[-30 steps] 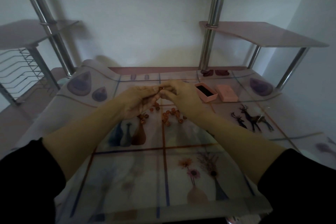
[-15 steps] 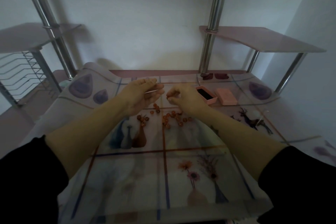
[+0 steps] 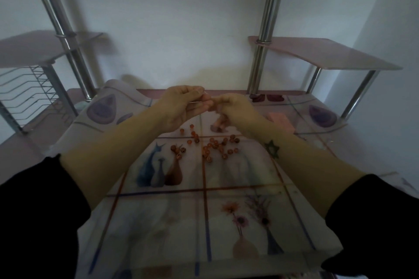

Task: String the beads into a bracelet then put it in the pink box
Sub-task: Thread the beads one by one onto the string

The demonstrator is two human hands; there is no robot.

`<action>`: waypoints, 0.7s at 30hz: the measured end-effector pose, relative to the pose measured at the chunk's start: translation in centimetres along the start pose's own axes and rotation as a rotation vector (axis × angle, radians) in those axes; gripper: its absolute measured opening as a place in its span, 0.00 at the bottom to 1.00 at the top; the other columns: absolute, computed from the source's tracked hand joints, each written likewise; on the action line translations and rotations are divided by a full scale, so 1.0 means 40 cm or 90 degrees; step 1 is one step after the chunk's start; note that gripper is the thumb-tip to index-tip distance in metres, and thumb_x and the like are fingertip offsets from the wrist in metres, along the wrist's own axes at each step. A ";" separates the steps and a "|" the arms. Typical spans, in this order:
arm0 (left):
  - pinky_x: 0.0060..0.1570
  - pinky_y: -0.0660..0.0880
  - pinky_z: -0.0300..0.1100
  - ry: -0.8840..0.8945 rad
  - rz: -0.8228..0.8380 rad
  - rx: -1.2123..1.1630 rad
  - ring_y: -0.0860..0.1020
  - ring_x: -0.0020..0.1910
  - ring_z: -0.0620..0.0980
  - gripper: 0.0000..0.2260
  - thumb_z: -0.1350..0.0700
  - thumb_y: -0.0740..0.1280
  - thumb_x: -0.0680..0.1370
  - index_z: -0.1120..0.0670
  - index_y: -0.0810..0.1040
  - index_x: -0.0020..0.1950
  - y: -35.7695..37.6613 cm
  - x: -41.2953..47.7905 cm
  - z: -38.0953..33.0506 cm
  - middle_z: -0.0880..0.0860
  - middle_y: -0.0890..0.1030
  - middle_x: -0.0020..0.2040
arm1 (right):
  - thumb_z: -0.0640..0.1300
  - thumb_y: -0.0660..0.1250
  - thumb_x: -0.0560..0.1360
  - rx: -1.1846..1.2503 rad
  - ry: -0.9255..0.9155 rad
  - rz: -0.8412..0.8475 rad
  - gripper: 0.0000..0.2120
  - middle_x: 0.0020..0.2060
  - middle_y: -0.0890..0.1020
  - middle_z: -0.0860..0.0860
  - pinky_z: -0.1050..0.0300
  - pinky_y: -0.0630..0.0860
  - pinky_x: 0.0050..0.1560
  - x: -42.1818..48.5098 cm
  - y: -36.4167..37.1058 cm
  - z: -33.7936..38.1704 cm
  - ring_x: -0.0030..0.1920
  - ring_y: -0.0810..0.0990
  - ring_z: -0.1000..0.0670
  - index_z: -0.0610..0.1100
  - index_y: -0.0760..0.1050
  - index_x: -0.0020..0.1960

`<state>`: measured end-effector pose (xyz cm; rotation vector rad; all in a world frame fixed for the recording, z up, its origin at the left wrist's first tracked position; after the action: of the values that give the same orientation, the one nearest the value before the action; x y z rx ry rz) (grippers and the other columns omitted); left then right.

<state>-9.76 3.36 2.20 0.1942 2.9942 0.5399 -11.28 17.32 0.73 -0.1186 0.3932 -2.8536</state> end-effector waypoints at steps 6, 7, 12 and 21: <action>0.36 0.79 0.35 0.036 -0.053 0.097 0.83 0.36 0.48 0.03 0.63 0.66 0.79 0.61 0.78 0.50 -0.012 -0.007 -0.017 0.55 0.84 0.38 | 0.40 0.60 0.81 0.189 0.041 0.096 0.10 0.39 0.84 0.41 0.55 0.80 0.34 -0.004 0.033 0.023 0.35 0.83 0.46 0.35 0.78 0.53; 0.34 0.78 0.35 0.049 -0.062 0.141 0.82 0.33 0.46 0.04 0.62 0.66 0.79 0.61 0.79 0.50 -0.017 -0.009 -0.020 0.54 0.84 0.36 | 0.41 0.62 0.80 0.172 0.034 0.097 0.10 0.38 0.84 0.42 0.56 0.80 0.35 -0.004 0.034 0.021 0.35 0.83 0.47 0.35 0.78 0.52; 0.30 0.76 0.33 0.071 -0.111 0.353 0.78 0.30 0.44 0.05 0.59 0.68 0.78 0.59 0.80 0.43 -0.052 -0.012 -0.018 0.55 0.82 0.37 | 0.40 0.71 0.75 0.024 -0.022 0.011 0.05 0.31 0.83 0.46 0.58 0.80 0.32 -0.004 0.014 0.014 0.30 0.82 0.50 0.39 0.81 0.45; 0.29 0.77 0.32 0.060 -0.105 0.528 0.79 0.32 0.46 0.07 0.56 0.70 0.77 0.57 0.81 0.40 -0.076 -0.015 0.006 0.58 0.84 0.39 | 0.41 0.73 0.73 -0.098 -0.048 -0.058 0.06 0.27 0.81 0.49 0.60 0.77 0.29 -0.010 0.013 0.022 0.25 0.77 0.53 0.45 0.81 0.38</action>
<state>-9.48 0.51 0.95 -0.0325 3.0813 -0.7428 -10.65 16.74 1.42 -0.2800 0.6066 -2.8941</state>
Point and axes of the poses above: each hand's wrist, its own x-axis towards the middle knuckle, its own y-axis out of the palm, z = x × y, the point moved 7 cm from there along x, towards the middle knuckle
